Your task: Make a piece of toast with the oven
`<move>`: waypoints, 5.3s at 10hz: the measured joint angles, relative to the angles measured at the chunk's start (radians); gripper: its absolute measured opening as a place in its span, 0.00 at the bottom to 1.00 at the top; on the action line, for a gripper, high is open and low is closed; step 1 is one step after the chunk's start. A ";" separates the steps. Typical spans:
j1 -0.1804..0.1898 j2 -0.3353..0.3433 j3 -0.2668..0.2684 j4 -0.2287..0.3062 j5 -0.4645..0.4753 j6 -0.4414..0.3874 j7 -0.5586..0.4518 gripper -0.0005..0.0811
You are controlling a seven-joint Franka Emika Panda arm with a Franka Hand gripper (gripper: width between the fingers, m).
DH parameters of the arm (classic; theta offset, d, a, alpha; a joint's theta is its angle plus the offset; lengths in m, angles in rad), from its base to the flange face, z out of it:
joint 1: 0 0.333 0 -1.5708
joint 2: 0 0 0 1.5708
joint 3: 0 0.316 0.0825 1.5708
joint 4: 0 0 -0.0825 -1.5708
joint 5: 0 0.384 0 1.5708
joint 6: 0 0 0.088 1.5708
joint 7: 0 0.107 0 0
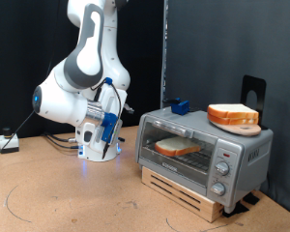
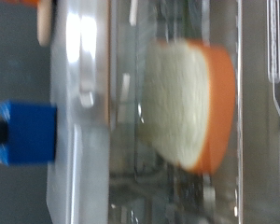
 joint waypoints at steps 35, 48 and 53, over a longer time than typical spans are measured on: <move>0.341 0.905 0.120 0.797 0.056 0.266 0.095 0.99; 0.401 0.969 0.169 0.828 0.090 0.239 0.098 0.48; 0.400 0.969 0.169 0.828 0.096 0.238 0.103 0.38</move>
